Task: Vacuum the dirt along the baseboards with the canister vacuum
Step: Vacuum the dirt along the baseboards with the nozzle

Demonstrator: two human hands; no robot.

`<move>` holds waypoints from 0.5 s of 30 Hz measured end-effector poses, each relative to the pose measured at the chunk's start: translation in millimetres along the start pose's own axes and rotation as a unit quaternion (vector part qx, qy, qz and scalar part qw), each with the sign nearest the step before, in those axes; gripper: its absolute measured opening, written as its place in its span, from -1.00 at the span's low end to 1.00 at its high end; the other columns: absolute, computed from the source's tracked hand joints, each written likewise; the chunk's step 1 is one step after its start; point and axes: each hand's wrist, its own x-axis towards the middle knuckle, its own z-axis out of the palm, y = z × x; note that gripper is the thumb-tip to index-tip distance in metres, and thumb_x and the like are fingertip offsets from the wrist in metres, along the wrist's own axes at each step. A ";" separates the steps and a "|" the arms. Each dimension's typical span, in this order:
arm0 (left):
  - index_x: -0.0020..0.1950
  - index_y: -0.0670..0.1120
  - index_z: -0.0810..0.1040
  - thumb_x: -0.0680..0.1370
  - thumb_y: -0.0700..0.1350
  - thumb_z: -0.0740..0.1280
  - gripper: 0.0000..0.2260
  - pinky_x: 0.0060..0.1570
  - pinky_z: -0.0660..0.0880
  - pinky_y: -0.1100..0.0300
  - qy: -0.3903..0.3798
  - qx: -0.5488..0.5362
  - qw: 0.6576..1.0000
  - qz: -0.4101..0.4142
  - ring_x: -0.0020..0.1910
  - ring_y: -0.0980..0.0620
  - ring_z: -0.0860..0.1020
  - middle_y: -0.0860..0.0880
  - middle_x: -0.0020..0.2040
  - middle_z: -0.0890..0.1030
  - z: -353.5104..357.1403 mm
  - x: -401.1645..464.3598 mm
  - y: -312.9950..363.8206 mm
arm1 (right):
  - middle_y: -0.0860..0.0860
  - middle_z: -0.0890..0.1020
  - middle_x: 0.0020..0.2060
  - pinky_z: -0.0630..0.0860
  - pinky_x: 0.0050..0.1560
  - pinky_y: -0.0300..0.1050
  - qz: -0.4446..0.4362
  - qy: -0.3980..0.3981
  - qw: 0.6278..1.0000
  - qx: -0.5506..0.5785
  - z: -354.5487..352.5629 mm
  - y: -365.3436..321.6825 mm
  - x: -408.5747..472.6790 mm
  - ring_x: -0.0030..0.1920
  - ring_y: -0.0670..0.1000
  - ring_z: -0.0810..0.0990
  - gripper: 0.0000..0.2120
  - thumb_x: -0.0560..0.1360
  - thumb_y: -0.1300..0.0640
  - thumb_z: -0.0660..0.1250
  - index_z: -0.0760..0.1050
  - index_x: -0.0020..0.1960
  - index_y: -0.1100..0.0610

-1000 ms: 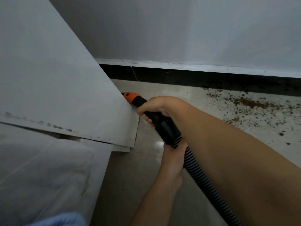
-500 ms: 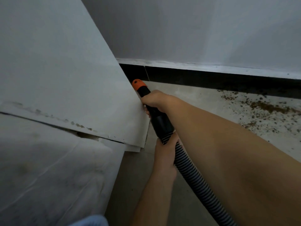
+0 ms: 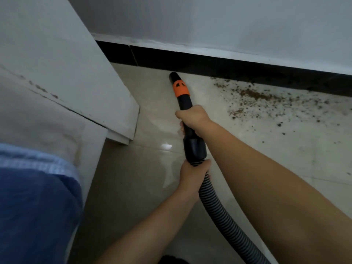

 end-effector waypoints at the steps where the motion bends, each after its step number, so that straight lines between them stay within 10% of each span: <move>1: -0.14 -0.14 0.48 0.50 -0.25 0.33 -0.95 -0.31 0.48 0.19 -0.007 0.010 1.000 -0.009 -0.37 0.01 0.50 -0.09 -0.30 0.52 3.0 -8.4 -9.4 | 0.11 0.48 -0.43 0.45 -0.44 -0.14 0.007 0.004 1.000 0.002 -5.6 11.3 -8.7 -0.51 0.05 0.45 -0.83 0.46 0.24 0.31 0.39 0.00 0.27; 10: -0.08 -0.26 0.56 0.45 -0.29 0.36 -0.92 -0.01 0.55 -0.04 -0.077 0.088 0.989 -0.095 -0.13 -0.16 0.58 -0.33 -0.05 0.61 6.4 -64.8 -94.4 | 0.10 0.50 -0.38 0.48 -0.38 -0.13 0.029 0.023 0.998 0.054 -34.7 106.8 -94.4 -0.49 0.03 0.48 -0.86 0.43 0.24 0.28 0.37 -0.03 0.21; 15: -0.17 -0.17 0.45 0.50 -0.30 0.30 -0.92 -0.38 0.46 0.21 -0.109 0.142 0.979 -0.101 -0.41 -0.01 0.47 -0.12 -0.36 0.48 17.6 -77.1 -87.8 | 0.10 0.50 -0.47 0.50 -0.36 -0.09 -0.005 -0.022 0.991 0.134 -70.8 117.4 -113.0 -0.52 0.02 0.51 -0.88 0.47 0.30 0.30 0.35 -0.17 0.20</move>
